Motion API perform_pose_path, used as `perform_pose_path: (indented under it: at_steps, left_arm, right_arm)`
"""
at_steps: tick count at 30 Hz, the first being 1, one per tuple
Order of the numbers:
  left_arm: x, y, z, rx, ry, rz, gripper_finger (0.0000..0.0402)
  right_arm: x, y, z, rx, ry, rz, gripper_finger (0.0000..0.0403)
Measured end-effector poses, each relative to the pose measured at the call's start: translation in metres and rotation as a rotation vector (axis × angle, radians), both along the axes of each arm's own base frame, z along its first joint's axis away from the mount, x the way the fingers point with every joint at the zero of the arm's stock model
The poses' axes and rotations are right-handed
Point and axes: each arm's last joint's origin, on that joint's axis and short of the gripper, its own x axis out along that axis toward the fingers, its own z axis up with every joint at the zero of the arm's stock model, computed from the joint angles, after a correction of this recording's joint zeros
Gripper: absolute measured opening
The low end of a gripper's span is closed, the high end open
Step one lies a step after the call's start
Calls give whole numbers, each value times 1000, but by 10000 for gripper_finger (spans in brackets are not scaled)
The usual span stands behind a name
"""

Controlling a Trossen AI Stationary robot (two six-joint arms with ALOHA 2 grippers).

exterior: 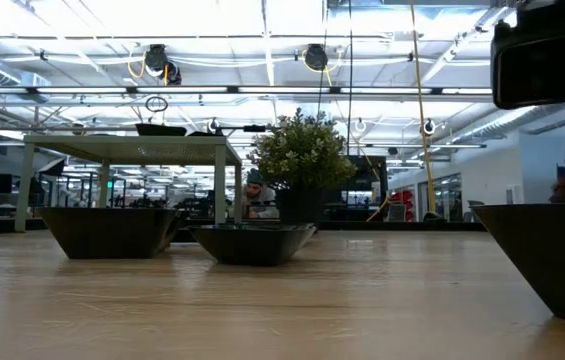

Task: Pick & Place Mini shaped plates
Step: Move the distorted square plate on the center of the table

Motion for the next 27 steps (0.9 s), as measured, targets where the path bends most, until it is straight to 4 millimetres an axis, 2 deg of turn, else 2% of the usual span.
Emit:
perform_pose_path:
  at_steps: [8, 13, 20, 27]
  left_arm:
    - [-5, -14, 0, -21, 15, -33, 147]
    - [-7, -20, 0, -35, 22, -42, 147]
    - [-10, -27, 0, -50, 31, -52, 147]
    - [-11, -29, 0, -35, 25, -16, 147]
  right_arm:
    - [3, 6, -25, -58, 23, 33, 177]
    - [10, 11, -23, -30, -42, 42, 172]
    - [27, 27, -19, -180, -107, 170, 171]
    - [37, 35, -26, -269, -124, 243, 166]
